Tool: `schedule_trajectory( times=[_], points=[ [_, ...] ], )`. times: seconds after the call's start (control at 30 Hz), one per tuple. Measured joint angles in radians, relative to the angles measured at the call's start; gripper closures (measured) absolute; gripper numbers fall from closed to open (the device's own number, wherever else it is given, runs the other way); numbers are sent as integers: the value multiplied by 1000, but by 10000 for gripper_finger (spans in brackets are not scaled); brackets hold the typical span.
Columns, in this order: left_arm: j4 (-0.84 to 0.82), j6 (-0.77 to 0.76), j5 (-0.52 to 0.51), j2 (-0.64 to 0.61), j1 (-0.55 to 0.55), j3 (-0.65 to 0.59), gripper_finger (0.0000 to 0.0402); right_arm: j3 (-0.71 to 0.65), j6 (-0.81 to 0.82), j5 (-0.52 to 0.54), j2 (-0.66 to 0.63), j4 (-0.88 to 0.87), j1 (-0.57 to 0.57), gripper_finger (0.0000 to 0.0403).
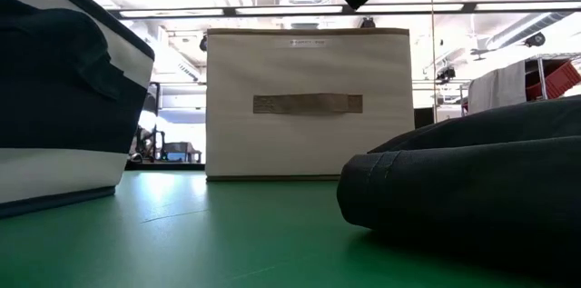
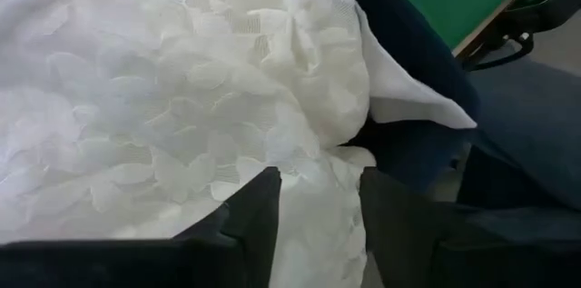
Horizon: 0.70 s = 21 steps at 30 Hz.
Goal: Sort clothes
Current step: Put the white dress into the blue laundry bin
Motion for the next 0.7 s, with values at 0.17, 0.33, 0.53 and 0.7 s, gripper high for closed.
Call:
schedule_trajectory(
  times=[0.17,0.33,0.53,0.7],
  points=[
    [0,-11,51,-10,9,-24,306,2,-1,0,0,10,0,324],
    [0,-16,142,-37,15,-70,380,2,-1,0,0,9,0,322],
    [1,-48,187,-89,17,-93,398,2,-12,0,0,11,0,336],
    [-1,-114,187,-158,10,-123,401,2,-14,0,0,12,0,344]
  ],
)
